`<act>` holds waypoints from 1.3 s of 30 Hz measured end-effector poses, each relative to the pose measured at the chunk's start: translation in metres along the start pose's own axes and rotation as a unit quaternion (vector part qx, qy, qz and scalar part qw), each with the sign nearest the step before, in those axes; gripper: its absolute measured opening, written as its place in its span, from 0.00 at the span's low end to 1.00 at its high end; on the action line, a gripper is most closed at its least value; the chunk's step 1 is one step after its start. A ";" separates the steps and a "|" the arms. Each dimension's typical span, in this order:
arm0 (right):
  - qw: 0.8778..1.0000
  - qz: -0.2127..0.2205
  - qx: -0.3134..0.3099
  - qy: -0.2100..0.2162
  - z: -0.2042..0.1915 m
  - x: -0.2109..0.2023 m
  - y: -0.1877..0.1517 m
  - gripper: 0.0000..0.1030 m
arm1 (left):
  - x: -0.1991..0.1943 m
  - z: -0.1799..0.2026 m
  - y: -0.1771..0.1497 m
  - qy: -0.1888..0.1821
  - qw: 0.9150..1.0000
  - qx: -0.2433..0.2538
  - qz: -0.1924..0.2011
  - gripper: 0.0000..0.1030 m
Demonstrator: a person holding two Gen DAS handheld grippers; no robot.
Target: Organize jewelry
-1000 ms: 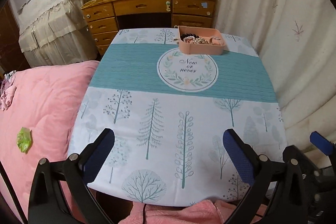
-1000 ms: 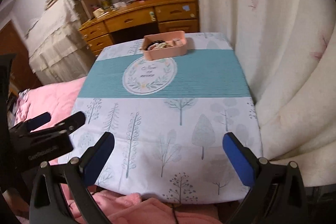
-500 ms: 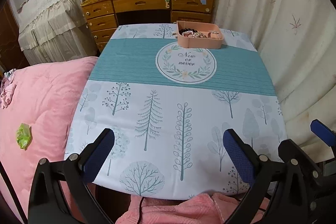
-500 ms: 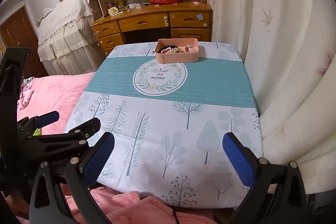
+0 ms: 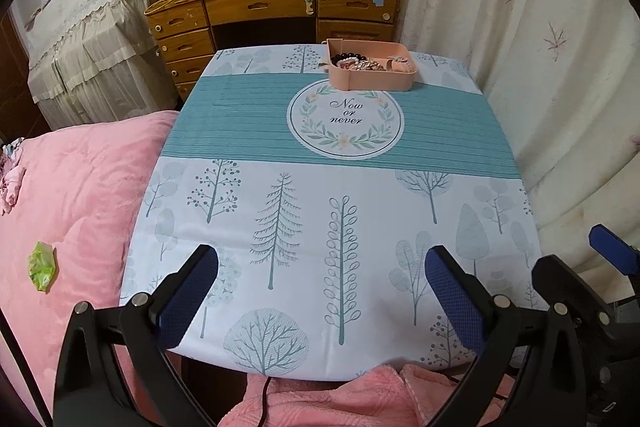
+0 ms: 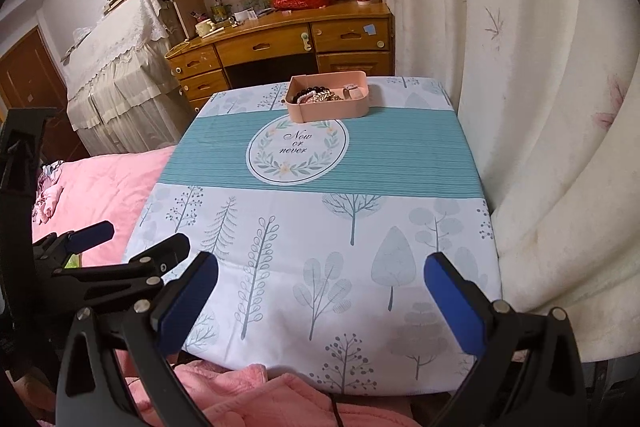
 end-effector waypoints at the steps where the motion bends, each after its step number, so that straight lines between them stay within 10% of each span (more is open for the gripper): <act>1: 1.000 0.000 0.000 0.000 0.000 0.000 0.000 1.00 | 0.000 0.000 0.000 -0.001 1.000 -0.001 0.001 0.99; 39: 1.000 -0.014 0.000 -0.008 0.001 0.012 -0.005 1.00 | 0.002 0.000 0.009 0.000 1.000 -0.004 0.009 0.99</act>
Point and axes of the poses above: each gripper's, at about its wrist camera, not at the fingertips, and x roughly the way its jaws point, z to its right, y to its top, the point moved 9 cm from there along x, roughly the way its jaws point, and after that the axes turned 12 degrees about z, right-handed, at the moved point
